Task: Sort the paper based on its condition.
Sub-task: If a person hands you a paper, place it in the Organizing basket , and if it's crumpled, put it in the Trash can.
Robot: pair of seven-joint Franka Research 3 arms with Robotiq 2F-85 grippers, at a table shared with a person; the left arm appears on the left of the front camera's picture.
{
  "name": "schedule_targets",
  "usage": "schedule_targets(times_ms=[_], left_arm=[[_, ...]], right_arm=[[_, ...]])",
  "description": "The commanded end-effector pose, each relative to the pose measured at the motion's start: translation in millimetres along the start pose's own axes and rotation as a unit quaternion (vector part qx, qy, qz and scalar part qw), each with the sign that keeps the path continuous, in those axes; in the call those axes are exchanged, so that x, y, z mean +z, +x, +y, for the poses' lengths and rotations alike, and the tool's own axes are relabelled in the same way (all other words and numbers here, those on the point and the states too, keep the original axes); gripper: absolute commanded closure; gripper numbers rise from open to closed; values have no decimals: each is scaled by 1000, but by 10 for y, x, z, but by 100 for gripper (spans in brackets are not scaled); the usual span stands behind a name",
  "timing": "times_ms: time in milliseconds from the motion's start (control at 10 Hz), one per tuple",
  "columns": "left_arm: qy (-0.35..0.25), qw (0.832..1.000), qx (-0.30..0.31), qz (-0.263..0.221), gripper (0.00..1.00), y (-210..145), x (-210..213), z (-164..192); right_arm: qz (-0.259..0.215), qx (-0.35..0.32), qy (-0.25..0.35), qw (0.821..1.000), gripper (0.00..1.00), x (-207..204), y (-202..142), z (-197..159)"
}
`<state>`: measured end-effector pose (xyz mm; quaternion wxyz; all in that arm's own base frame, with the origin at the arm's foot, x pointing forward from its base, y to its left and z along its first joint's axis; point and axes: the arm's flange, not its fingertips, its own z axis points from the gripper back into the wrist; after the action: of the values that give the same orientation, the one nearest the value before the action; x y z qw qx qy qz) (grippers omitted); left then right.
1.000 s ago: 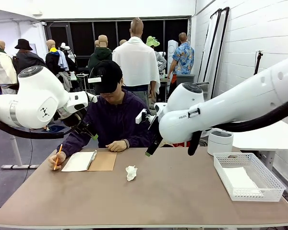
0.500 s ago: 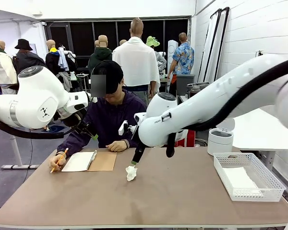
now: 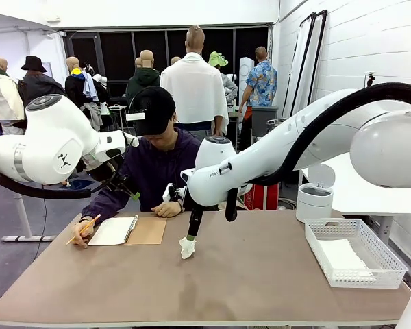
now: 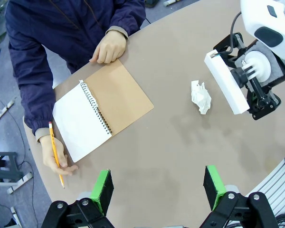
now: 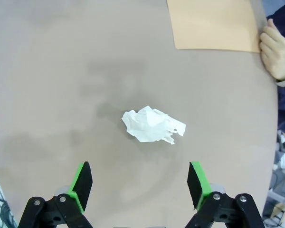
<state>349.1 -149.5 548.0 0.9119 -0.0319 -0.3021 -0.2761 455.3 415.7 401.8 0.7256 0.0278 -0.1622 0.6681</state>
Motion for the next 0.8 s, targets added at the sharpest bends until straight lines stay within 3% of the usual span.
schedule_targets(times_ms=[0, 400, 700], left_arm=[[-1, 1000, 1, 0, 0, 2, -2, 11], [-1, 1000, 1, 0, 0, 2, -2, 11], [-1, 1000, 1, 0, 0, 2, -2, 11]], right_arm=[[-4, 0, 0, 1000, 0, -18, -20, 43], [-2, 1, 3, 1000, 0, 1, 18, 15], [2, 20, 3, 1000, 0, -264, 157, -187]])
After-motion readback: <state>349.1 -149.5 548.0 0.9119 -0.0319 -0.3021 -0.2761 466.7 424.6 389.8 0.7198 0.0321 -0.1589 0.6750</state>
